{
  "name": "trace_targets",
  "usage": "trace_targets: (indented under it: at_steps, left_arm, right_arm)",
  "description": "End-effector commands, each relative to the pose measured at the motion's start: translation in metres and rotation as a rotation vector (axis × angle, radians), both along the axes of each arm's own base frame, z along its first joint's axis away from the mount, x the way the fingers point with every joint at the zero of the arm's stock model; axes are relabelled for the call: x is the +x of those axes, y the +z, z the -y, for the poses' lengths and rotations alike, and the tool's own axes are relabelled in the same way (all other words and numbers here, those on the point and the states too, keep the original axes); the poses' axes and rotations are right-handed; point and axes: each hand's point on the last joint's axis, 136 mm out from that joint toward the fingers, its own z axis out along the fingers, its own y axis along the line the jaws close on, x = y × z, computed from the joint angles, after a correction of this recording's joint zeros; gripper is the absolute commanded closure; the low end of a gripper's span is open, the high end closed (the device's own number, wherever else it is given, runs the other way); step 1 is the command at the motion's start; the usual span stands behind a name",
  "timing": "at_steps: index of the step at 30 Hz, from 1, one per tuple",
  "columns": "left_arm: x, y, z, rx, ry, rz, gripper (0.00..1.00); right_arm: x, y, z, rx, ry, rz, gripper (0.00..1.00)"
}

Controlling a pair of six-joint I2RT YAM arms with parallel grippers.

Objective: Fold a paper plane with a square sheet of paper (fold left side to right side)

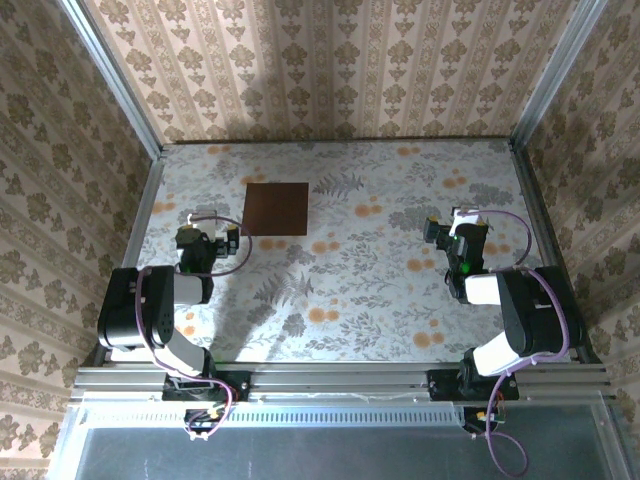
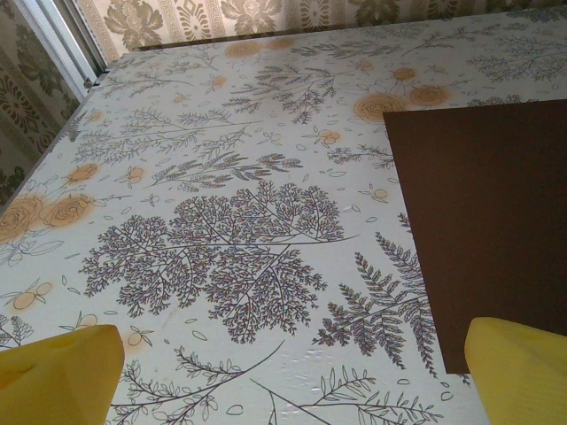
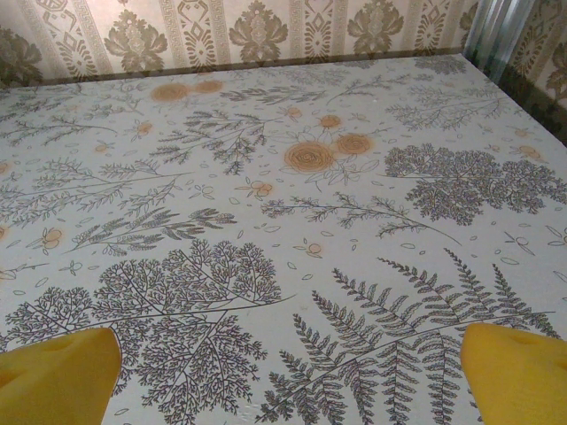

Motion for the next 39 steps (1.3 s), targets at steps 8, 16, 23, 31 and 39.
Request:
trace_targets:
  at_steps: [8,16,23,31,39]
  left_arm:
    - [0.005,0.009,-0.001,0.007,-0.004,0.025,0.00]
    - [0.000,0.017,-0.008,0.009,0.042,0.057,0.00]
    - [-0.010,0.077,-0.022,-0.080,0.155,0.049,0.00]
    - [0.025,0.101,0.039,-0.456,-0.060,-0.188,0.00]
    - [0.064,0.044,0.131,-0.507,-0.257,-0.549,0.00]
  right_arm:
    - [0.002,0.001,-0.001,-0.011,0.000,-0.002,0.00]
    - [0.001,0.010,-0.001,-0.006,0.006,-0.002,0.00]
    - [-0.025,0.065,-0.001,0.055,-0.016,-0.015,0.00]
    - [-0.070,0.112,-0.059,0.386,0.212,-0.117,0.00]
    - [-0.104,0.100,-0.085,0.540,0.275,-0.308,0.00]
